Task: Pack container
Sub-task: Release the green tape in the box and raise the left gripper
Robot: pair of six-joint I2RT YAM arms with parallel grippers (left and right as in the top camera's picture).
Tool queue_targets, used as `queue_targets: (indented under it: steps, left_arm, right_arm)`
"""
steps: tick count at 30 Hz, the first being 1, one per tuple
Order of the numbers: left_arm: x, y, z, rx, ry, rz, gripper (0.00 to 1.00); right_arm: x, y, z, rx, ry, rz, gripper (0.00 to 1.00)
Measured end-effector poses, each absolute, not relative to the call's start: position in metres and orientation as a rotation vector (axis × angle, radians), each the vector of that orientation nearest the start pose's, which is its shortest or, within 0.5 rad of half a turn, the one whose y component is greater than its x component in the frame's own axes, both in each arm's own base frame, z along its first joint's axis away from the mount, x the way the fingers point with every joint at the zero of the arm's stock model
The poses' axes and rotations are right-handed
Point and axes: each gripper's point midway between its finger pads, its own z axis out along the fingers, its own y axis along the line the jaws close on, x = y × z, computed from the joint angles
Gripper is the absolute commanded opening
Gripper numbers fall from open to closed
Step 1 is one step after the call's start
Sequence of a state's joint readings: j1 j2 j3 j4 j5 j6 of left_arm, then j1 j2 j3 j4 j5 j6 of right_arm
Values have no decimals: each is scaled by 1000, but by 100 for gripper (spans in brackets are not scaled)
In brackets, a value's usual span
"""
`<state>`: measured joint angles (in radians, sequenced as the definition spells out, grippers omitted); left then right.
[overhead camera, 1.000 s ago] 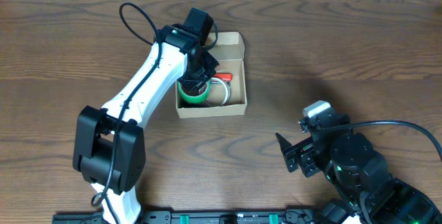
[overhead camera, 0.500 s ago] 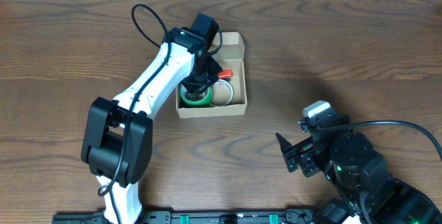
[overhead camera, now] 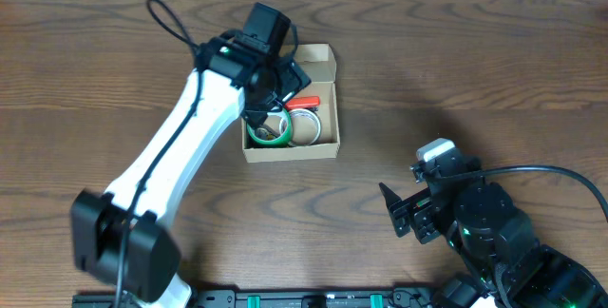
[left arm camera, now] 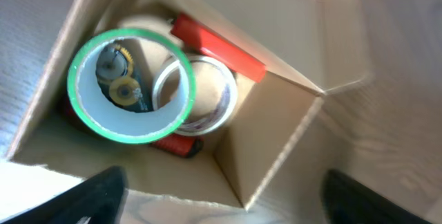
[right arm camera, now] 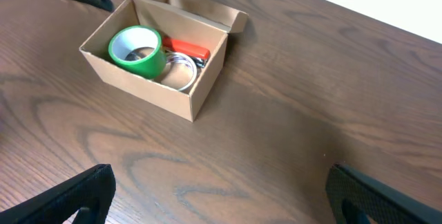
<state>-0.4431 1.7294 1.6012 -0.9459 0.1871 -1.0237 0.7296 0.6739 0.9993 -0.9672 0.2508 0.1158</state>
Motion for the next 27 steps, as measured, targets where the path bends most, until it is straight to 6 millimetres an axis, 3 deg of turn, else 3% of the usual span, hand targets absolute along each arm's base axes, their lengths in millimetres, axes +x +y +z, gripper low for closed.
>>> queue_targets:
  steps: [7,16,27]
  left_arm:
    - [362,-202,238,-705,2603,-736,96]
    - [351,-189,276,-682,2500,-760,95]
    - [349,-188,278,-681,2495,-762,96]
  right_arm:
    - [192,114,269,-530,2131,198,99]
    - [192,114,269,-530,2131,198,99]
    - [192,114,270,-530,2131,199,99]
